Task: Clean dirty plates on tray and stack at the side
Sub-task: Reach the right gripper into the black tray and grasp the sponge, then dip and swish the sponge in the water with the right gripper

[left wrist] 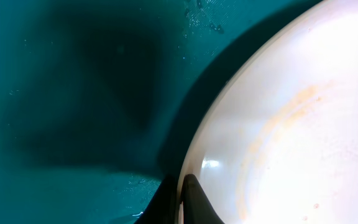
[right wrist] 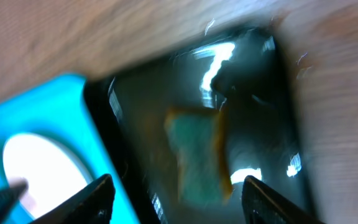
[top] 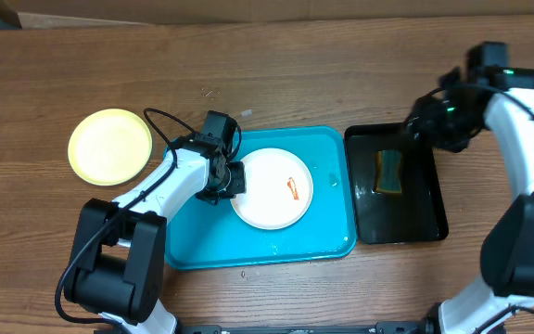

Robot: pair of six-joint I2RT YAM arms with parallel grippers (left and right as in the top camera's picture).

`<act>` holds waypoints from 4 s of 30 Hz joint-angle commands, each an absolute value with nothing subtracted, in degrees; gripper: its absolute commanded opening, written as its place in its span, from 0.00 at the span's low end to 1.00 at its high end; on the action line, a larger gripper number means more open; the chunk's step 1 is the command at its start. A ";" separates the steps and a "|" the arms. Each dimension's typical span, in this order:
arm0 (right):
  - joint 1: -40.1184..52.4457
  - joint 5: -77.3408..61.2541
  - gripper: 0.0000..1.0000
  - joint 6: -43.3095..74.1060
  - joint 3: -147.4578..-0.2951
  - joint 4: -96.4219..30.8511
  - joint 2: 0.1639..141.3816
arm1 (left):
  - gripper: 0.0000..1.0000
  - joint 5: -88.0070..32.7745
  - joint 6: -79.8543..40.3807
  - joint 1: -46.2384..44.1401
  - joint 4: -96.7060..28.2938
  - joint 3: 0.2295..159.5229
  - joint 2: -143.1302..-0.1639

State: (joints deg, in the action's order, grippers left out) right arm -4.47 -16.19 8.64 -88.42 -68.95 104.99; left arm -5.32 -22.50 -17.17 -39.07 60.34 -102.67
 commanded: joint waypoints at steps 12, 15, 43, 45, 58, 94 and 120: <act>8.62 6.20 0.69 16.78 -74.52 -62.02 102.56 | 0.09 -4.91 -22.68 -17.23 -38.98 60.53 -103.50; 8.62 6.20 0.69 16.75 -70.04 -57.12 102.54 | 0.10 -4.93 -22.68 -17.23 -38.98 60.53 -103.50; 8.51 2.50 0.63 16.10 -65.67 -51.27 102.54 | 0.20 -4.93 -22.68 -17.23 -38.98 60.53 -103.50; 8.51 2.50 0.63 16.10 -65.63 -50.15 102.56 | 0.21 -4.91 -22.70 -17.23 -39.00 60.53 -103.50; 8.51 2.48 0.13 16.10 -60.58 -45.28 102.65 | 0.21 -4.91 -22.70 -17.23 -38.96 60.53 -103.50; 7.31 7.46 0.22 16.08 -61.67 -37.39 102.65 | 0.27 -4.91 -22.68 -17.23 -38.98 60.53 -103.50; 7.38 -0.97 0.48 17.85 -60.10 -43.09 102.65 | 0.20 -4.99 -21.78 -17.23 -38.94 60.77 -103.50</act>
State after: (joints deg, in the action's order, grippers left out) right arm 7.53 -0.03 17.34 -60.29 -43.83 103.04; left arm -5.30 -22.33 -17.17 -39.13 60.31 -102.67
